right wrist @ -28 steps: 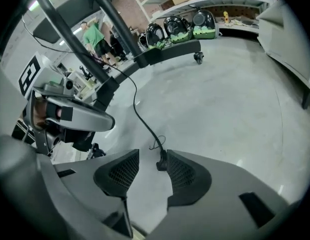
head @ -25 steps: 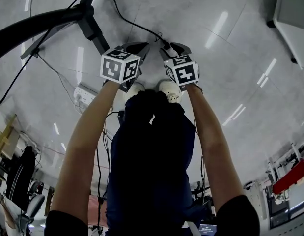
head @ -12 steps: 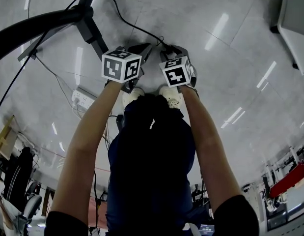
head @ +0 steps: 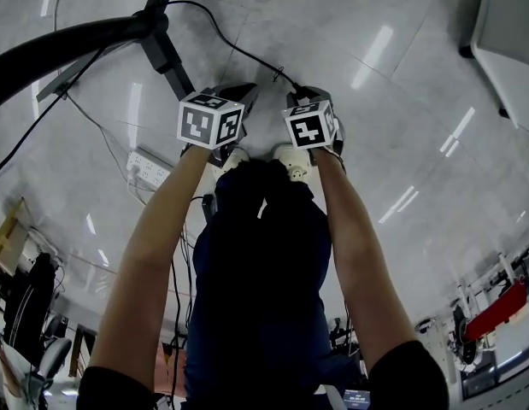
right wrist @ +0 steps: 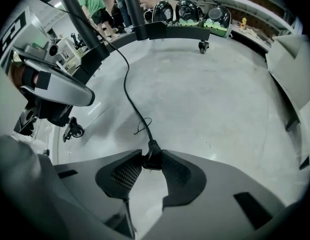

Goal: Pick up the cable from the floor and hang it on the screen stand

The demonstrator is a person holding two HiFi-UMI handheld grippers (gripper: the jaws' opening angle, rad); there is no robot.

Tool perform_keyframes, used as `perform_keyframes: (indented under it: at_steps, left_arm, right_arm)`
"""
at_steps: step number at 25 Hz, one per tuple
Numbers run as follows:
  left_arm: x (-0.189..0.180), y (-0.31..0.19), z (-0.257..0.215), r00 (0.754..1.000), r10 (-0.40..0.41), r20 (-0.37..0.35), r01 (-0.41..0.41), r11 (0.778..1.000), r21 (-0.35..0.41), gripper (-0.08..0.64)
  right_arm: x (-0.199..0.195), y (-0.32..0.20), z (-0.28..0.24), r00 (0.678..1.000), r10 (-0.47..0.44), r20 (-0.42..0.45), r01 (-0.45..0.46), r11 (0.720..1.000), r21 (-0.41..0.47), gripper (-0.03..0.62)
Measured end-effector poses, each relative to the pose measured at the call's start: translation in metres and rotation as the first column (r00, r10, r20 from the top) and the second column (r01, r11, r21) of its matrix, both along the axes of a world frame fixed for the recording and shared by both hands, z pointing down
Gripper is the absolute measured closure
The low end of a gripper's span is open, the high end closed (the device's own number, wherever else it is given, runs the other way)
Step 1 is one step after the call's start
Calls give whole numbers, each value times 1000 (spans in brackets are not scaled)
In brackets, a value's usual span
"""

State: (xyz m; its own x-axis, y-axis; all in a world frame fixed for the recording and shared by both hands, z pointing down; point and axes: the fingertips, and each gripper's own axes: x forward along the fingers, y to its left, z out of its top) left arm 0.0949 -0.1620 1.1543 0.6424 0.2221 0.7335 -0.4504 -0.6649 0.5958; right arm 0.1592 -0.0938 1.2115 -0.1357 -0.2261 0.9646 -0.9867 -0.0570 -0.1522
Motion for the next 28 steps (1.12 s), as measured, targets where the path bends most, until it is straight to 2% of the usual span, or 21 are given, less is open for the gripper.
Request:
perform_keyframes:
  at_steps: [6, 11, 17, 22, 28]
  left_arm:
    - [-7, 1, -40, 1000, -10, 3, 10, 1000, -12, 552]
    - [-17, 8, -77, 1000, 13, 19, -13, 1000, -7, 552]
    - [-30, 8, -106, 998, -48, 41, 49, 999, -19, 552]
    - [-37, 14, -130, 997, -57, 61, 59, 998, -23, 552]
    - [-41, 24, -161, 998, -40, 54, 42, 999, -29, 552]
  right_arm:
    - [1, 3, -42, 1000, -20, -19, 20, 1000, -18, 451]
    - [6, 4, -85, 1000, 7, -29, -7, 1000, -15, 451]
    - [8, 6, -126, 999, 15, -43, -15, 1000, -10, 451]
    - [6, 16, -155, 999, 18, -44, -19, 999, -36, 451]
    - [2, 11, -194, 999, 21, -40, -21, 1000, -2, 451]
